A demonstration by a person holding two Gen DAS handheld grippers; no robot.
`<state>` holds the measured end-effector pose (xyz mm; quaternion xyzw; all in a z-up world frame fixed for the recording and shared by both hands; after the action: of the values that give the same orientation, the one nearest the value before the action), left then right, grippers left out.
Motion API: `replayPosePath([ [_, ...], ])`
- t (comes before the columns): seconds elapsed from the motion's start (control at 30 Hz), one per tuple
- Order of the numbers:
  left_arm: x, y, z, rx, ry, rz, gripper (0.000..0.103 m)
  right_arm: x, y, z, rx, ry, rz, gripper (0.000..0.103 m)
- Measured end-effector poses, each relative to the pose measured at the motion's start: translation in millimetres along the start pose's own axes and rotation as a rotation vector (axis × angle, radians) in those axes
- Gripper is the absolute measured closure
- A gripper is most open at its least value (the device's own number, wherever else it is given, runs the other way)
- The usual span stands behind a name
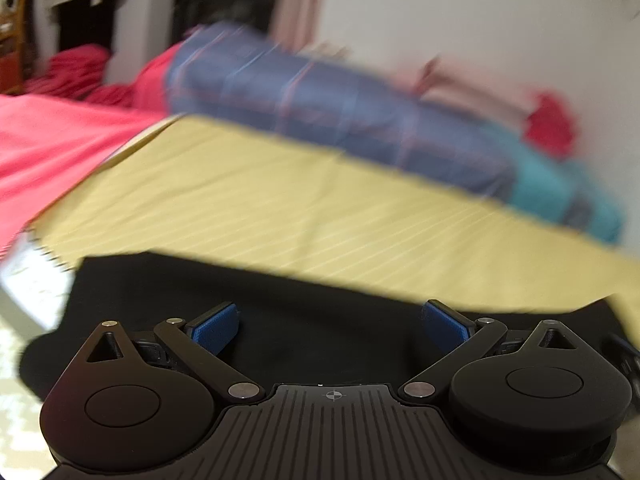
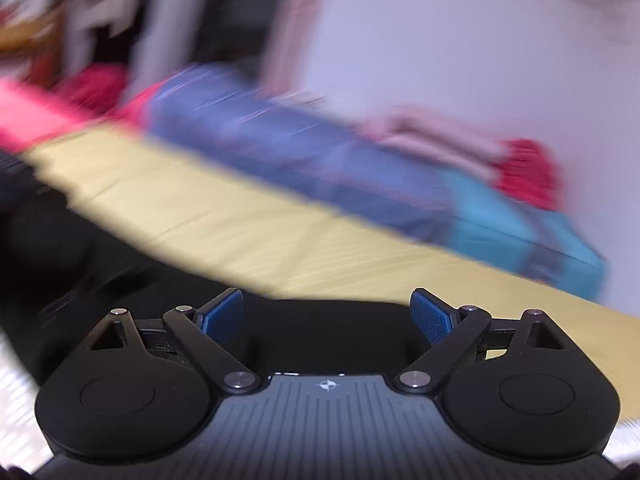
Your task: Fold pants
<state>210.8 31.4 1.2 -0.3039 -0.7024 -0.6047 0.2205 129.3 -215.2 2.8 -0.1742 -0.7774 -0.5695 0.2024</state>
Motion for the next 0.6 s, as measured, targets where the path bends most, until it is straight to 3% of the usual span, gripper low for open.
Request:
replayPosePath([
  [0.03, -8.3, 0.2, 5.7, -0.003, 0.062, 0.035, 0.000, -13.6, -2.0, 14.5, 0.056, 0.052, 0.085, 0.013],
  [0.07, -12.2, 1.3, 13.6, 0.000, 0.101, 0.050, 0.000, -22.3, -3.9, 25.0, 0.093, 0.050, 0.123, 0.013],
  [0.2, 18.1, 15.2, 49.5, 0.126, 0.036, -0.008, 0.000, -8.3, 26.3, 31.2, 0.079, -0.005, 0.039, 0.014],
  [0.3, 50.6, 19.5, 78.6, 0.180, 0.055, -0.072, 0.000, 1.4, 52.8, 35.8, 0.018, 0.120, -0.013, 0.011],
  [0.4, 76.0, 9.4, 110.0, 0.214, 0.162, -0.115, 0.000, -10.1, 72.7, 67.9, 0.028, 0.280, 0.003, 0.014],
  [0.43, 80.2, 2.7, 119.8, 0.225, 0.199, -0.117, 0.000, -16.8, 79.2, 81.9, 0.037, 0.323, 0.016, 0.022],
  [0.47, 80.0, -2.8, 129.3, 0.236, 0.226, -0.100, 0.000, -24.5, 87.1, 96.6, 0.040, 0.370, 0.032, 0.037],
  [0.53, 72.1, -15.1, 142.5, 0.241, 0.240, -0.045, 0.000, -44.2, 100.8, 126.0, 0.024, 0.468, 0.079, 0.058],
  [0.6, 60.5, -23.4, 152.9, 0.259, 0.240, 0.016, 0.000, -65.2, 115.3, 156.7, 0.004, 0.554, 0.143, 0.058],
])
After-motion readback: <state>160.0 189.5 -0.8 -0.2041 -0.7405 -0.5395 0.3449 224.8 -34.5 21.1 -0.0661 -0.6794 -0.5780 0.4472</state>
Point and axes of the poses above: each gripper's, at about its wrist camera, not at the fingertips, and x roughly against the way its jaws point, z to its left, y to its top, the point moved 1 cm from there along -x, roughly the way its jaws point, and after that the axes turned 2 degrees about -y, right-handed, at the moved point
